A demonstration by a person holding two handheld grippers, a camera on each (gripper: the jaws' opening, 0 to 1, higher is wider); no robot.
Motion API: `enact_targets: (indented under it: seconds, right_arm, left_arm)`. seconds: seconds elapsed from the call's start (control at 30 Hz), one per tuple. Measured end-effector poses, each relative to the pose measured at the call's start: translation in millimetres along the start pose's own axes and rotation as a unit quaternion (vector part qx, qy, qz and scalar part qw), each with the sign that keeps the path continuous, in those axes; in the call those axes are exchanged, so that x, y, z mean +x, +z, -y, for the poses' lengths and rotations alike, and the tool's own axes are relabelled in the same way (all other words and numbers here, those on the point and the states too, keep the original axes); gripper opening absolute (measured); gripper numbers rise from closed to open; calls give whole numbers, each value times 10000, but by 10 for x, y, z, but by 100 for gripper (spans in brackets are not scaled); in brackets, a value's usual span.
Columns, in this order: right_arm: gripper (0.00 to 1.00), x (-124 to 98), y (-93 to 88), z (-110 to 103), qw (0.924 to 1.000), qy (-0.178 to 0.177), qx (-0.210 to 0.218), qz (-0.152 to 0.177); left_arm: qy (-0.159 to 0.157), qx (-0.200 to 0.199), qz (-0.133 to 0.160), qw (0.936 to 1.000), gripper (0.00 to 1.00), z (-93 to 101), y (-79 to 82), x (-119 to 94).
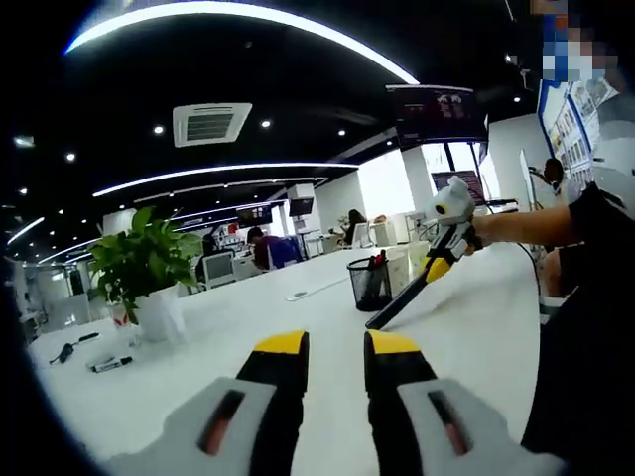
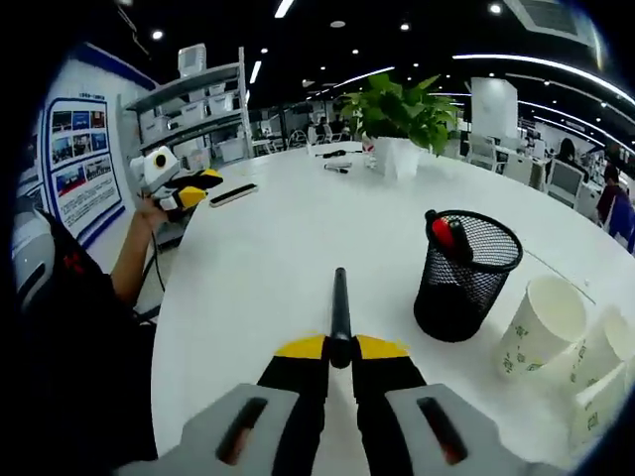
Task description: Place the scattered laser pointers and whiteboard markers into the pen holder and stack the scattered paper cups together
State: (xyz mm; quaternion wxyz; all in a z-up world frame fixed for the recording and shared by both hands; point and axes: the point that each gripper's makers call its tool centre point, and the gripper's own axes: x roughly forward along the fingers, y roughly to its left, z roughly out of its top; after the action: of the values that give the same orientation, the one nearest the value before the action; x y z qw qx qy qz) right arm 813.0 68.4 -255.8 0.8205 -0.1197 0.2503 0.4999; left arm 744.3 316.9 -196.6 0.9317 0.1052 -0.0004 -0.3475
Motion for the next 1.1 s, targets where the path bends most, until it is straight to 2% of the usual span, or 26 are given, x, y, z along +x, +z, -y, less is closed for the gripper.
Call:
enact_targets:
  seconds: [0.1,0.23,0.3,0.43,0.57,0.7,0.77,0.83,0.93,1.1]
  right_arm:
    - [12,-19,36,6,9999,-21,10,105]
    - [12,-75,170,14,9987,-108,65,501]
    - [12,-87,211,-2,9981,-73,101,596]
    - [12,-127,345,-20,9951,-154,17,981]
    - [12,-181,447,-27,9909,-154,138,1331]
    - [12,-214,486,-29,9895,-152,156,1428]
    - [12,-295,615,-35,9837,-215,163,1779]
    - [12,-346,684,-30,9796,-229,257,1982]
    - [12,-415,778,-56,9717,-61,556,2296]
    - [12,-485,822,-60,9687,-120,500,2428]
  left_arm:
    - [-25,13,-30,10000,24,17,-8,8]
    - [-8,58,-59,10000,24,24,2,-17]
    - [7,48,-35,10000,24,14,15,-33]
    - [22,28,-24,10000,24,8,21,-40]
    - [-17,53,-30,10000,24,31,26,-39]
    - [-18,75,-46,10000,24,35,29,-50]
    - [27,49,-26,10000,24,16,43,-59]
    - [33,39,-33,10000,24,22,45,-57]
    - [40,-107,-4,9999,24,29,61,-45]
    - [-141,-148,95,9997,25,89,94,-35]
